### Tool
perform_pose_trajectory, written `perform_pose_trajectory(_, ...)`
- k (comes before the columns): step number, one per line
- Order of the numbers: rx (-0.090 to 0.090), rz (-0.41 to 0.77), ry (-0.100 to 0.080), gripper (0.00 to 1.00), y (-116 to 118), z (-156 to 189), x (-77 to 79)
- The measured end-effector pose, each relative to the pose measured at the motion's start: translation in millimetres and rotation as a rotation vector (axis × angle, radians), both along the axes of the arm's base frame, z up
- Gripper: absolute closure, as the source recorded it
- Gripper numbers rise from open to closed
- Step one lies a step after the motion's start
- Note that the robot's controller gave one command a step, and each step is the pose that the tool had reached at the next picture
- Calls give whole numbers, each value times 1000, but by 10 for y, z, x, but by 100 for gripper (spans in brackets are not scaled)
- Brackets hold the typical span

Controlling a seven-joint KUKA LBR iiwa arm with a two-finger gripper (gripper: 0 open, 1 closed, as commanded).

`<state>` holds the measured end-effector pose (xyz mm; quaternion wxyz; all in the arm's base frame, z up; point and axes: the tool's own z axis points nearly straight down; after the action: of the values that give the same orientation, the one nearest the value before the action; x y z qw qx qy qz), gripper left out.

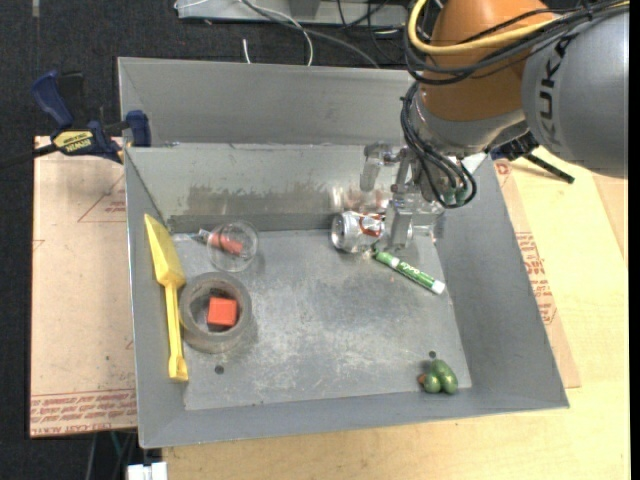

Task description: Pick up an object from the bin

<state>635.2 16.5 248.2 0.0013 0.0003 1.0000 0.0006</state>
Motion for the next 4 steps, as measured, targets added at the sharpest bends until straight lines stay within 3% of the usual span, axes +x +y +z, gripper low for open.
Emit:
perform_pose_trajectory(1, 0, 0, 0, 0, 0, 0, 0)
perform_pose_trajectory(2, 1, -34, -9, 0, -173, -434, 17)
perform_pose_trajectory(3, -1, 261, -9, 0, 161, -429, -160)
perform_pose_trajectory(4, 0, 230, -5, 0, -212, -365, -233)
